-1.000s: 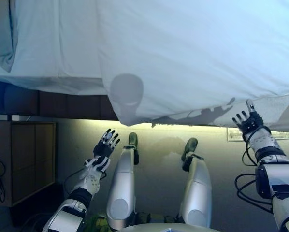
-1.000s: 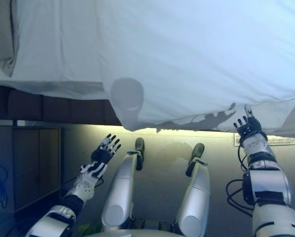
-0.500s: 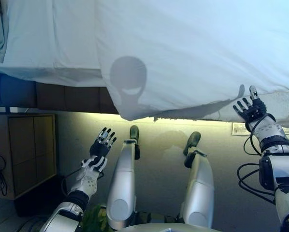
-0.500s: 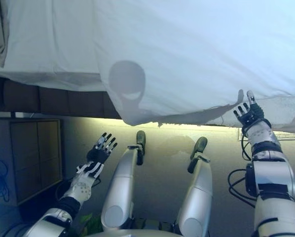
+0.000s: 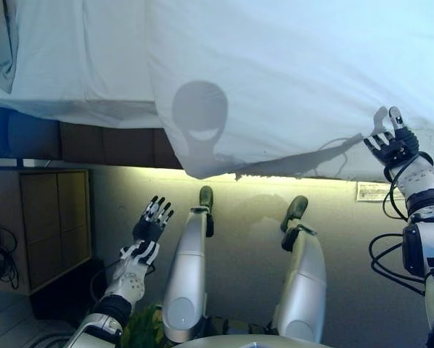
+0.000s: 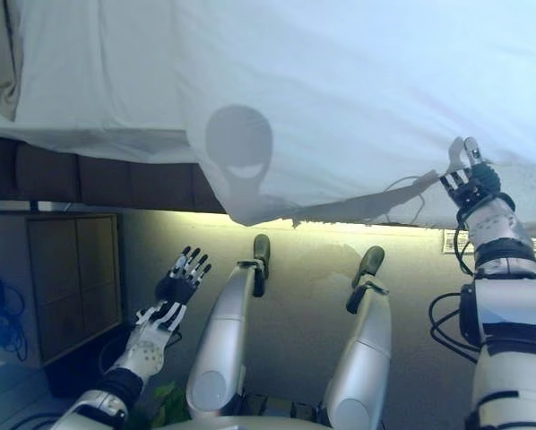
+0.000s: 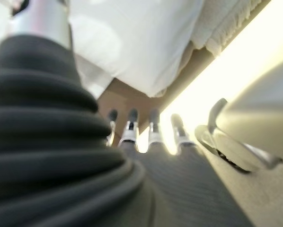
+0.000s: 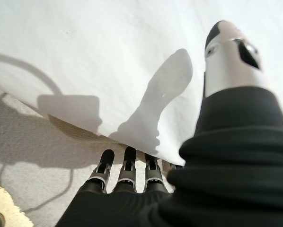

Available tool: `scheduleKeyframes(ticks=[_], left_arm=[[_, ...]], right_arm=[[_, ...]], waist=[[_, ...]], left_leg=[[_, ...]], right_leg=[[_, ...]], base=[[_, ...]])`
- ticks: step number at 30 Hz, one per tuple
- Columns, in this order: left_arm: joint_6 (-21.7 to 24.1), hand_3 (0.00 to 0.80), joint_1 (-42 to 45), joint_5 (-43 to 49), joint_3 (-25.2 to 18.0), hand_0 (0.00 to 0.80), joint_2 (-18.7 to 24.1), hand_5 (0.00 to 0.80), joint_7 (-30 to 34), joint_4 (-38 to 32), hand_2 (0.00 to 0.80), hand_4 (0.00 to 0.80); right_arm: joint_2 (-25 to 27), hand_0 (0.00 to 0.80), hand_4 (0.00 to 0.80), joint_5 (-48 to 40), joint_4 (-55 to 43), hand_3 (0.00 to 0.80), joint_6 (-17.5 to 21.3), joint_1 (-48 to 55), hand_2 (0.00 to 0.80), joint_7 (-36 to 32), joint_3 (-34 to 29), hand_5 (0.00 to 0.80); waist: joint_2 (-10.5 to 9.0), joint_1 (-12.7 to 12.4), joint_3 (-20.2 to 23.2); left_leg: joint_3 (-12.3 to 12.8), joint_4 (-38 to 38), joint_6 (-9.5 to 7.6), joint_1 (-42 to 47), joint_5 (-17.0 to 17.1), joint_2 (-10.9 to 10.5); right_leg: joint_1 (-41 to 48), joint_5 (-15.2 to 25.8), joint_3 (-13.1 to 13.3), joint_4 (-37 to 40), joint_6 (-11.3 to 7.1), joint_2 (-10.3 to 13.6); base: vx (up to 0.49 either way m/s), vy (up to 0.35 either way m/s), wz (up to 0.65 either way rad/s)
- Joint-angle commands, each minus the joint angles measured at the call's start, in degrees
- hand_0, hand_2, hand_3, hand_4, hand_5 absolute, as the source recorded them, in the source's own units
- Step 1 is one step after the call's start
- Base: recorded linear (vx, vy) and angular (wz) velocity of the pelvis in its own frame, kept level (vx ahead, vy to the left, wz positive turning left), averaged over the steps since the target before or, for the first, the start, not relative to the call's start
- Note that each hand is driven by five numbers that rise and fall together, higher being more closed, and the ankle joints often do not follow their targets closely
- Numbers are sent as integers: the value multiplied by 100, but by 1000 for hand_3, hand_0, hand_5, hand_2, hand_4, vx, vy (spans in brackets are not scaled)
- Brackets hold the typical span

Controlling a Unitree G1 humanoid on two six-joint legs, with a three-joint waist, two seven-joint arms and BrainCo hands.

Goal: Make the bed neatly

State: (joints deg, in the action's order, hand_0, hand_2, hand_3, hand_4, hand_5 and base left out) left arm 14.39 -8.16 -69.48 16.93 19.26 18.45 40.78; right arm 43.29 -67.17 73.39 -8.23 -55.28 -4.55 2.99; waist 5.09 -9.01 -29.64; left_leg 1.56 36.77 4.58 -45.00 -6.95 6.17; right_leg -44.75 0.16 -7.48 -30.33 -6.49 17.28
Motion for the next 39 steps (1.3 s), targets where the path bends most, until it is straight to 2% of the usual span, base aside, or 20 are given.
scheduleKeyframes(ticks=[1,9,10,11,12,13,14,27,34,39], left_arm=[[109,0,449,-142,-87,0,242,0,188,-226,0,0],[-16,0,475,-69,-174,0,294,0,219,-223,0,0],[-19,0,481,-66,-176,0,297,0,223,-221,0,0],[-25,0,494,-49,-201,0,288,0,230,-202,0,0],[-26,0,502,-43,-213,0,275,0,214,-202,0,0],[-31,0,502,-49,-218,0,273,0,193,-206,0,0],[-40,0,499,-58,-224,0,277,0,160,-225,0,0],[-43,0,599,-18,-366,0,210,0,151,-73,0,0],[-104,0,616,-15,-417,0,248,0,198,28,0,0],[-35,0,615,66,-490,0,187,0,205,173,0,0]], right_arm=[[679,0,0,58,-356,0,207,-443,0,-143,194,0],[827,0,0,181,-228,0,100,-429,0,-121,99,0],[829,113,113,195,-222,113,133,-415,113,-139,91,113],[841,524,524,237,-232,524,252,-395,524,-164,73,524],[841,800,800,188,-257,800,355,-376,800,-183,51,800],[842,800,800,154,-282,800,409,-373,800,-237,34,800],[851,800,800,111,-310,800,466,-362,800,-286,-6,800],[845,800,800,48,-391,800,657,-273,800,-358,-97,800],[879,800,800,97,-386,800,592,-184,800,-537,-140,800],[817,800,800,219,-356,800,404,-27,800,-776,-144,800]], waist=[[64,11,-15],[1,-8,-15],[0,-9,-15],[-8,-10,-15],[-10,-7,-15],[-11,-4,-15],[-17,6,-15],[-18,-12,-15],[-40,-2,-15],[-118,5,63]], left_leg=[[-220,-268,-179,147,39,-49],[-204,-385,-172,536,87,-28],[-206,-396,-171,558,90,-26],[-199,-432,-166,628,101,-15],[-193,-455,-163,671,111,-15],[-186,-481,-160,701,123,-13],[-158,-549,-185,647,295,-15],[-127,-875,-132,966,428,2],[-89,-967,-99,1269,437,27],[-22,-1133,-55,1672,466,53]], right_leg=[[68,-245,-132,-421,31,-6],[489,-251,-193,-328,32,-18],[509,-251,-195,-324,31,-18],[577,-259,-205,-305,29,-18],[622,-264,-211,-287,29,-20],[656,-267,-216,-266,28,-22],[621,-130,-266,-188,89,-3],[917,-161,-344,17,103,-32],[1236,-176,-394,133,93,-16],[1677,-135,-442,413,66,-28]], base=[[0,0,0],[0,0,0],[24,-12,-4],[27,-8,-4],[29,-4,-6],[-60,10,-6],[-66,12,-5],[-7,-1,0],[0,0,0],[15,14,0]])
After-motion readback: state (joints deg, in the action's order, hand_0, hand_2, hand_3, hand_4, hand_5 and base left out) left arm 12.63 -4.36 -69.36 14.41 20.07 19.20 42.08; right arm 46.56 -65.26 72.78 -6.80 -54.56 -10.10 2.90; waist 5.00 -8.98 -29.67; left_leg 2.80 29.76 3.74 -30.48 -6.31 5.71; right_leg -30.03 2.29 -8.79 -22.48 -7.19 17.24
